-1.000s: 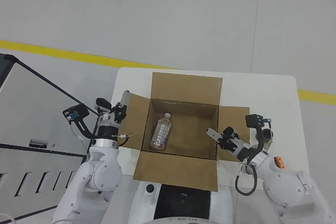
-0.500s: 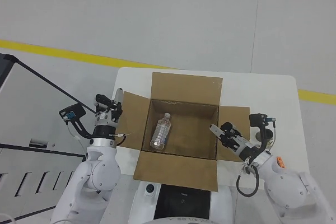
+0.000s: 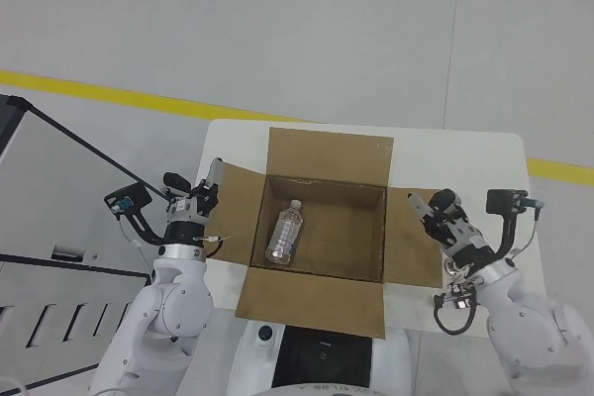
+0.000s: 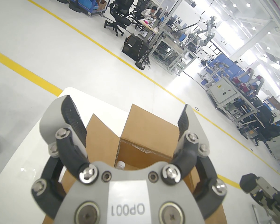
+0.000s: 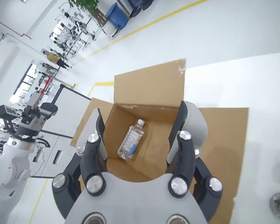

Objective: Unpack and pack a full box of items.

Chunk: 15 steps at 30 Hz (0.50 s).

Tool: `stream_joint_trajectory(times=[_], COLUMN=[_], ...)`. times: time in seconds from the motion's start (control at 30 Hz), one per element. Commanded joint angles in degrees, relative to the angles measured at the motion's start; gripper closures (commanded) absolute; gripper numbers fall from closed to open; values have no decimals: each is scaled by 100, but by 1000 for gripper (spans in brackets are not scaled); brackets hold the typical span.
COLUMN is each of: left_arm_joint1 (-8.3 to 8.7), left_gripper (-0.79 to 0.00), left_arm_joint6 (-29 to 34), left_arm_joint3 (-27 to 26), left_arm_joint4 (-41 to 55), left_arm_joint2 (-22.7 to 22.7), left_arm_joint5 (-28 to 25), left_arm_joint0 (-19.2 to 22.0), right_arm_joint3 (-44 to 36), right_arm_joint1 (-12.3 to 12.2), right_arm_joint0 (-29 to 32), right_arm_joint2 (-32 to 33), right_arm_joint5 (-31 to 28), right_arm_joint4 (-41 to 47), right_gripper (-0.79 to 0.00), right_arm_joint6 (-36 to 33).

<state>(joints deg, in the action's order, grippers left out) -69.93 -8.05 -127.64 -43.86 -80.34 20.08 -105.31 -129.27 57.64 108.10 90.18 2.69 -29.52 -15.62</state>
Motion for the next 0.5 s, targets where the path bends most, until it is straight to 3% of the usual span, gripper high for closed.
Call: stream_joint_trajectory(times=[0.0,0.27,0.47], left_arm_joint1=[0,0,0], left_gripper=[-785,-785,-785], left_arm_joint6=[0,0,0], left_arm_joint3=[0,0,0], left_arm_joint4=[0,0,0], left_arm_joint2=[0,0,0], left_arm_joint5=[0,0,0], left_arm_joint0=[0,0,0], right_arm_joint3=[33,951,1277], right_arm_joint1=[-11,-7,8], right_arm_joint0=[196,1373,1958], right_arm_joint2=[426,2258,2956], right_arm_joint5=[-37,-995,-1721], right_arm_joint4=[-132,-244,-455], right_gripper=[-154,-280,-299], right_arm_joint6=[59,343,-13])
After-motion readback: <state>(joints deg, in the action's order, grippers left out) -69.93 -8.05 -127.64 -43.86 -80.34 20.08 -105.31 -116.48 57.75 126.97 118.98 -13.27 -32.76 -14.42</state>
